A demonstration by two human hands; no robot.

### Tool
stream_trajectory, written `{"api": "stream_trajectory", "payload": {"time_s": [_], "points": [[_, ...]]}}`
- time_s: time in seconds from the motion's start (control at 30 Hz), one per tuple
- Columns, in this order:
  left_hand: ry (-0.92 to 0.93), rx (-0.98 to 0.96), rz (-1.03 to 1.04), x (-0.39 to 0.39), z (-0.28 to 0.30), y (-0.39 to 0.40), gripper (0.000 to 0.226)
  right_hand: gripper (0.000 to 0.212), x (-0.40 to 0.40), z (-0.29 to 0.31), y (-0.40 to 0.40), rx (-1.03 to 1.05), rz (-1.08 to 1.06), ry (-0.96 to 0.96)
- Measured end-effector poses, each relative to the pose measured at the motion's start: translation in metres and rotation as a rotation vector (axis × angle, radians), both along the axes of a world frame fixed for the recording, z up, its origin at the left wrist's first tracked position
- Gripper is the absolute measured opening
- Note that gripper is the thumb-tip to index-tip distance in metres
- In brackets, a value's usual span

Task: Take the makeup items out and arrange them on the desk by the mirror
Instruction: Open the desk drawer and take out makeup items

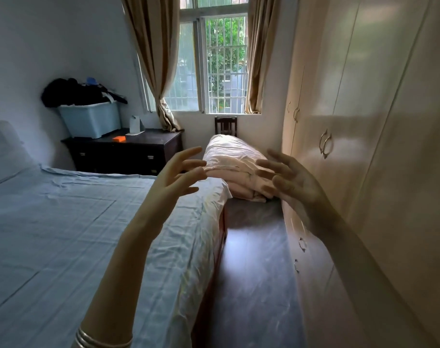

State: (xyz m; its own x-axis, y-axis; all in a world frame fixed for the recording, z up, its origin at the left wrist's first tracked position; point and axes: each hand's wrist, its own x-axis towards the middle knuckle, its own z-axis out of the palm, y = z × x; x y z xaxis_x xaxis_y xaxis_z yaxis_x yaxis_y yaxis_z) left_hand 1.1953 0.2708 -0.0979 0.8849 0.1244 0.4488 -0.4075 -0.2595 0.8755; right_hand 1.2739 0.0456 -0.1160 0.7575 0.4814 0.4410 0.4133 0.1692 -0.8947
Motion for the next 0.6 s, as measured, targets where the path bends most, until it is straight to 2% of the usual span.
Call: {"api": "stream_trajectory", "payload": {"time_s": [0.3, 0.6], "points": [[-0.023, -0.016, -0.068, 0.128, 0.022, 0.073, 0.038, 0.078, 0.116, 0.018, 0.069, 0.014, -0.038, -0.033], [0.059, -0.057, -0.121, 0.244, -0.008, 0.100, 0.035, 0.077, 0.219, -0.005, 0.088, 0.027, -0.095, 0.038]]}}
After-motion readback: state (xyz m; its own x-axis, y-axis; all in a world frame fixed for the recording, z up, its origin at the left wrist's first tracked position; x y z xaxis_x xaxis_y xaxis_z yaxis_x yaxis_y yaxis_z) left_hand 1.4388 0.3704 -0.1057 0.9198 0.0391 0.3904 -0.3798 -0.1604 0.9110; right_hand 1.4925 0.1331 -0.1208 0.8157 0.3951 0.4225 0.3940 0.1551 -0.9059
